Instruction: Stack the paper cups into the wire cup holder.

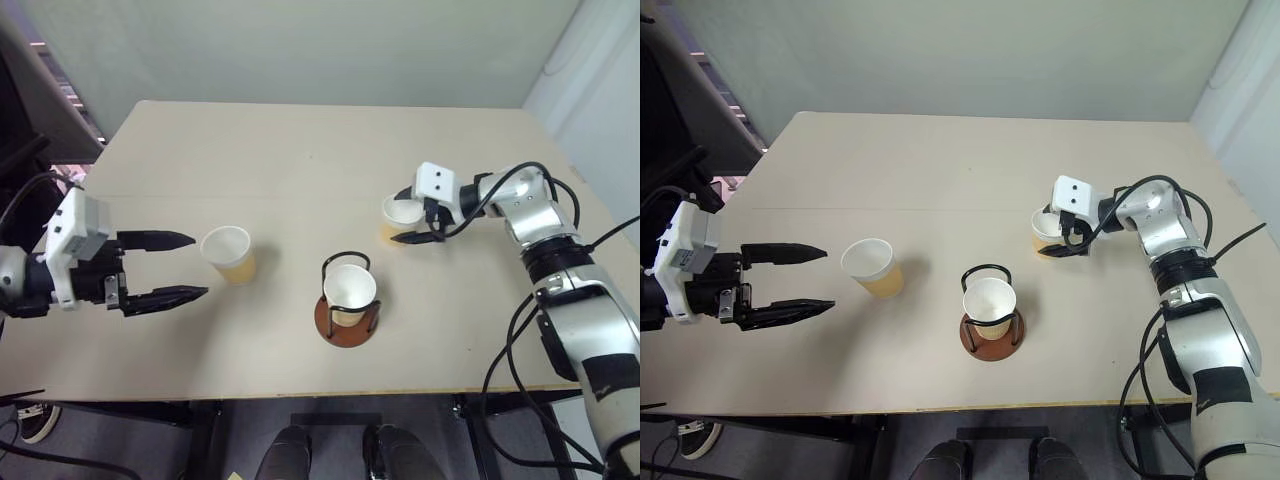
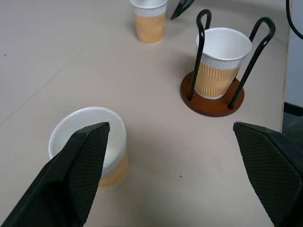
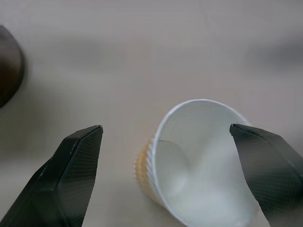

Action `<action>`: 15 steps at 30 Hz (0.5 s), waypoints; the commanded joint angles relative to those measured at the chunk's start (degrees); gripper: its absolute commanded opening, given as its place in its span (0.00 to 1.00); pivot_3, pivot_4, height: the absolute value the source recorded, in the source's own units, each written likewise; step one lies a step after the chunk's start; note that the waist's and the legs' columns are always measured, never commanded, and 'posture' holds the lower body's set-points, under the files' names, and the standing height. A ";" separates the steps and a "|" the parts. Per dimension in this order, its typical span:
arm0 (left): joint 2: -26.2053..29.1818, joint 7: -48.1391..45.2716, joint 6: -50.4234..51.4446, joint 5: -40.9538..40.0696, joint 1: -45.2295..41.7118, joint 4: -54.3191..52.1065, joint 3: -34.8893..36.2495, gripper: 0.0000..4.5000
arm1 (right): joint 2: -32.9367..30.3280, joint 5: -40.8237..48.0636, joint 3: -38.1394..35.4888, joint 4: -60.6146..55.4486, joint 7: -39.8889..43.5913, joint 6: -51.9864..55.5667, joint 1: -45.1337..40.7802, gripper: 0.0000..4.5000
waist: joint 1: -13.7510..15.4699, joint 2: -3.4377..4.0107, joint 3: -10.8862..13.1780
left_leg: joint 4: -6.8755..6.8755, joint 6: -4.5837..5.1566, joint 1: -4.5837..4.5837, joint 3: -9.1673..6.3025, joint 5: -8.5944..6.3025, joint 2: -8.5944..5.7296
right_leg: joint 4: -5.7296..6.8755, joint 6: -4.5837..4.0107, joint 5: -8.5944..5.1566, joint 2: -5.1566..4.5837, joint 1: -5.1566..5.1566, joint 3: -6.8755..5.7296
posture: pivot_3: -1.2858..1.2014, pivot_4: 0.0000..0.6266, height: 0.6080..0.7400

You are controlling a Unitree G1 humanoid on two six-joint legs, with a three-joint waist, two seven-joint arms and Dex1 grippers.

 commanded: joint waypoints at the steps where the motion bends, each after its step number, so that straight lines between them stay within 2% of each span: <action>1: 0.25 0.85 0.56 -1.29 0.55 -2.37 3.23 1.00 | 0.21 -1.46 -0.14 1.14 1.31 -3.12 -1.27 0.87 | 0.02 0.00 0.00 | 0.02 0.01 0.00 0.00 -0.01 0.00 | 0.00 0.00 0.00 0.00 0.00 0.00 | 0.52 0.24 1.00; 6: 0.74 0.97 0.97 -1.29 1.38 -2.82 4.47 1.00 | 1.20 -2.66 -0.96 3.17 0.59 -4.78 -1.91 0.50 | -0.02 0.01 0.00 | 0.06 0.46 0.11 0.00 -0.27 0.00 | -0.01 -0.02 -0.01 -0.01 -0.01 0.00 | 0.52 0.24 1.00; 12: 1.71 0.91 0.17 -1.45 -1.10 -2.41 3.56 1.00 | 0.29 -2.64 -1.69 1.92 1.86 -5.39 -1.88 0.02 | 0.00 0.01 0.01 | 0.05 0.34 0.31 -0.01 -0.16 0.02 | 0.17 -0.21 0.10 0.00 0.04 0.00 | 0.52 0.24 1.00; 15: 1.78 0.60 0.10 -1.48 -1.74 -2.30 3.26 1.00 | -1.06 -1.05 -3.09 -0.76 3.40 -4.48 -2.38 0.01 | -0.01 0.03 0.02 | 0.05 0.34 0.38 -0.01 -0.11 0.02 | 0.19 -0.30 0.16 0.00 0.09 0.01 | 0.52 0.24 1.00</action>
